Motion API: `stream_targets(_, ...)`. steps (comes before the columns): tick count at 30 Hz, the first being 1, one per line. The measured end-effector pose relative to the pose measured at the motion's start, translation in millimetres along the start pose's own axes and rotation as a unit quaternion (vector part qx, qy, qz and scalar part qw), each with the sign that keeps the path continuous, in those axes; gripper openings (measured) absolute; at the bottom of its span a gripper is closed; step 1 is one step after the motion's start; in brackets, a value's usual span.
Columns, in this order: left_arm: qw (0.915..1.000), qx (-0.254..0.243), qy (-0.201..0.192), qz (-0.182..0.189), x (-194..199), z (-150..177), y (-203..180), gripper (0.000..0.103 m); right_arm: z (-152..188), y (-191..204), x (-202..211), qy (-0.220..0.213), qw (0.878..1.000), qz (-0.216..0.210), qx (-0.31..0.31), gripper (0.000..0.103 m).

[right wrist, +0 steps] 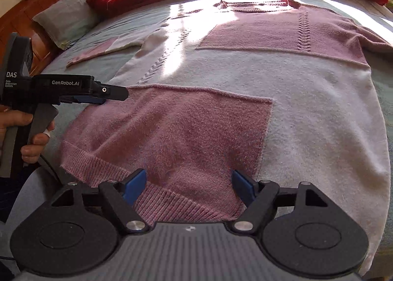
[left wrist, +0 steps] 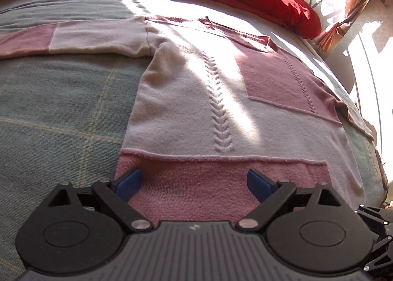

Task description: Fold clothes

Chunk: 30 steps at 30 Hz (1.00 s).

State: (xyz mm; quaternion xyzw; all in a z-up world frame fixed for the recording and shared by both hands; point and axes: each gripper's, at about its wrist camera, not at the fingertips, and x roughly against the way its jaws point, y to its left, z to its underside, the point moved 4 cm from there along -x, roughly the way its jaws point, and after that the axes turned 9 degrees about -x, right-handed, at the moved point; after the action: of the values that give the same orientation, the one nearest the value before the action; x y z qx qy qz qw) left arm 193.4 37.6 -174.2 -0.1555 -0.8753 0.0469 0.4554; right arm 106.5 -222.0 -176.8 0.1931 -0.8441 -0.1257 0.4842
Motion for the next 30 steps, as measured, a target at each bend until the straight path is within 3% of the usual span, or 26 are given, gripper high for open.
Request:
stream_targets(2, 1.0, 0.006, 0.003, -0.002, 7, -8, -4, 0.093, 2, 0, 0, -0.003, 1.0, -0.003, -0.002, 0.085)
stream_targets(3, 0.9998, 0.008, 0.001, 0.016, 10, -11, -9, 0.093, 2, 0, -1, -0.005, 1.0, -0.004, -0.003, 0.087)
stream_targets(5, 0.9967, 0.012, 0.002, 0.081, 11, -12, -23, 0.093, 2, 2, -2, -0.005, 1.0, -0.004, -0.002, 0.09)
stream_targets(8, 0.9871, 0.031, 0.052, 0.148, -4, -4, -38, 0.093, 2, 2, -3, -0.005, 1.0, -0.007, 0.0, 0.091)
stream_targets(9, 0.9864, 0.034, 0.062, 0.148, -9, -1, -38, 0.093, 2, 2, -3, -0.005, 1.0, -0.008, -0.001, 0.091)
stream_targets(15, 0.9969, 0.046, 0.04, 0.05, -8, -3, 0, 0.093, 2, -5, 0, -0.008, 0.999, -0.027, -0.022, 0.091)
stream_targets(19, 0.997, 0.05, 0.043, 0.041, 2, -8, 3, 0.092, 2, -6, 0, -0.01, 0.999, -0.03, -0.027, 0.092)
stream_targets(25, 0.9897, 0.017, 0.067, 0.125, 10, 16, -36, 0.093, 2, -5, -1, -0.01, 0.999, -0.029, -0.024, 0.092)
stream_targets(27, 0.9936, -0.018, 0.068, 0.088, 9, 24, -38, 0.093, 3, -4, 0, -0.011, 0.999, -0.03, -0.021, 0.092)
stream_targets(29, 0.997, -0.027, 0.064, 0.035, 10, 27, -25, 0.092, 3, -2, 4, -0.014, 0.999, -0.029, -0.016, 0.092)
stream_targets(30, 0.9975, -0.011, 0.061, 0.035, 12, 26, -18, 0.092, 3, 0, 6, -0.017, 0.999, -0.029, -0.012, 0.092)
